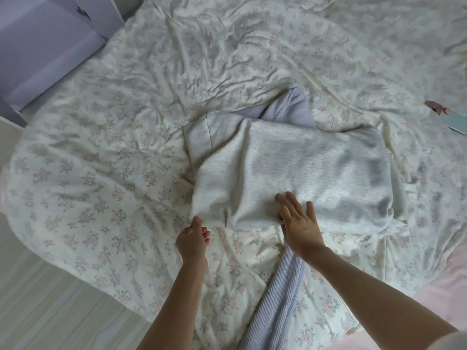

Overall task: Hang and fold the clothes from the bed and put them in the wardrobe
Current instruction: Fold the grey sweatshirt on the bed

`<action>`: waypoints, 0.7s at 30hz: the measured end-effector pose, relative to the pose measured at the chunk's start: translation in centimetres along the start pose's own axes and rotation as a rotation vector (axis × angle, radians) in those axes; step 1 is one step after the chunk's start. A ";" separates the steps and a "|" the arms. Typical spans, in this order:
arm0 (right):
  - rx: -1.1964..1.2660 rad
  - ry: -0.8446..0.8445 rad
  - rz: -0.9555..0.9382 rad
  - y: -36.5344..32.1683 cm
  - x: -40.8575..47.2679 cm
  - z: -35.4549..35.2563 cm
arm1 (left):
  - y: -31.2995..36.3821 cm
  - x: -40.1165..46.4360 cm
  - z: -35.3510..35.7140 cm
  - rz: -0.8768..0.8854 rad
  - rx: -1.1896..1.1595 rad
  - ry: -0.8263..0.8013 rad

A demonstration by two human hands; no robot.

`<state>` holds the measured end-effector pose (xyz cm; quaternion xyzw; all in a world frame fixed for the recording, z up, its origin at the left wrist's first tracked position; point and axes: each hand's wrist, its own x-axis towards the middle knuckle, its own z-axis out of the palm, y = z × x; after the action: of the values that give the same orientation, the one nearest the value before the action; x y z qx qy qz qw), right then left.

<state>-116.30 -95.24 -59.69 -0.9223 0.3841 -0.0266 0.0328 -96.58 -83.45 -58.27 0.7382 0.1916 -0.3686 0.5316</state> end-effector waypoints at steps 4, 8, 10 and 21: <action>-0.005 0.008 -0.046 -0.3 -0.5 0.0 | 0.3 -0.2 -0.1 0.074 -0.011 -0.063; 0.006 0.012 -0.022 -0.5 -0.4 0.0 | 0.9 -0.1 -0.3 0.115 -0.172 -0.057; 0.008 0.016 -0.024 -0.5 -0.4 0.1 | 0.8 -0.2 -0.4 0.232 -0.060 -0.001; -0.006 -0.023 -0.018 -0.5 -0.3 0.0 | -0.7 1.9 -1.1 0.658 0.511 0.122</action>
<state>-116.19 -94.65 -59.63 -0.9261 0.3754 -0.0151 0.0342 -95.49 -82.38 -59.96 0.8885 -0.1208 -0.1706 0.4085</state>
